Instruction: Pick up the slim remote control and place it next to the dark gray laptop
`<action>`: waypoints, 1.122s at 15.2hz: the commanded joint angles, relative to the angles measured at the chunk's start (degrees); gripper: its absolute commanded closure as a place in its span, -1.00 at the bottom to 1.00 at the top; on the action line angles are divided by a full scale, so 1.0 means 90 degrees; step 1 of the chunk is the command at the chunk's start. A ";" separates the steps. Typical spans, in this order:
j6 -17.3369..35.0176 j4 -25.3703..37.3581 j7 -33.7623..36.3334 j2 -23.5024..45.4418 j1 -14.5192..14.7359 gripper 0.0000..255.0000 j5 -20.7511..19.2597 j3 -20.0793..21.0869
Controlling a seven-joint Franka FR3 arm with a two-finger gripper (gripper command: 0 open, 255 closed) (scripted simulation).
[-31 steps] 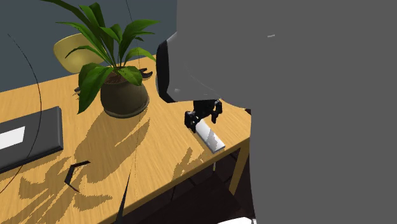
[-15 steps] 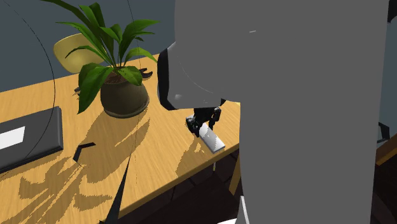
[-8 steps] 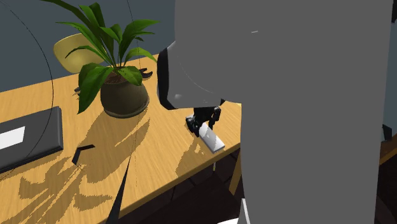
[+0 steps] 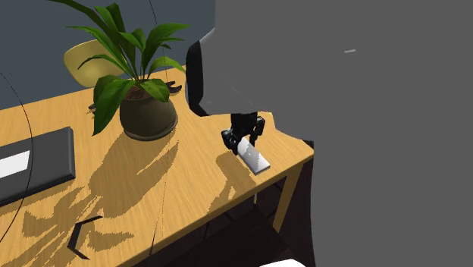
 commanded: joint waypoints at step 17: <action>-0.1150 -0.0024 0.1092 -0.1112 0.0292 1.00 0.0075 0.0911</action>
